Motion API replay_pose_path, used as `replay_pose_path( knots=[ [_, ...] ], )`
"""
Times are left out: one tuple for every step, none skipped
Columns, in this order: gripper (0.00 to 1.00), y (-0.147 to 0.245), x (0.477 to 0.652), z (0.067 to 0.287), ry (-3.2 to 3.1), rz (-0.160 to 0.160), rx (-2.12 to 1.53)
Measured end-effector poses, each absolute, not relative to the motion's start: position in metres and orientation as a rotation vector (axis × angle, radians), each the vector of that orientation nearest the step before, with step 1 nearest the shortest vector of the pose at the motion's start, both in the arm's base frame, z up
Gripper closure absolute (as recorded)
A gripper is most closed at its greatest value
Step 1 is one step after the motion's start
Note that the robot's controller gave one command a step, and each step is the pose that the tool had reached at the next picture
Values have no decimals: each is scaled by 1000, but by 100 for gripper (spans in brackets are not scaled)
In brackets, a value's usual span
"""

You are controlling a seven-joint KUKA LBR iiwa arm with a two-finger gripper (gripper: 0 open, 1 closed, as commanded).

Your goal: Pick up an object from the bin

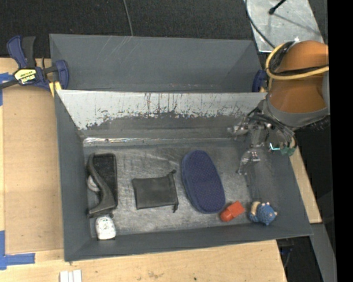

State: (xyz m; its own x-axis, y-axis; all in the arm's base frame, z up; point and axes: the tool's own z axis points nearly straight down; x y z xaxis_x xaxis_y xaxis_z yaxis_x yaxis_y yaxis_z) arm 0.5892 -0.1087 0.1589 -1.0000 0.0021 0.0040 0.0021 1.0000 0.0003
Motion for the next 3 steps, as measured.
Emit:
replay_pose_path(
  knots=[
    [0, -31, 611, 85, -3149, 5, 143],
    [0, 21, 569, 79, -3162, 6, 51],
    [100, 20, 568, 80, -3148, 3, 48]
  ],
)
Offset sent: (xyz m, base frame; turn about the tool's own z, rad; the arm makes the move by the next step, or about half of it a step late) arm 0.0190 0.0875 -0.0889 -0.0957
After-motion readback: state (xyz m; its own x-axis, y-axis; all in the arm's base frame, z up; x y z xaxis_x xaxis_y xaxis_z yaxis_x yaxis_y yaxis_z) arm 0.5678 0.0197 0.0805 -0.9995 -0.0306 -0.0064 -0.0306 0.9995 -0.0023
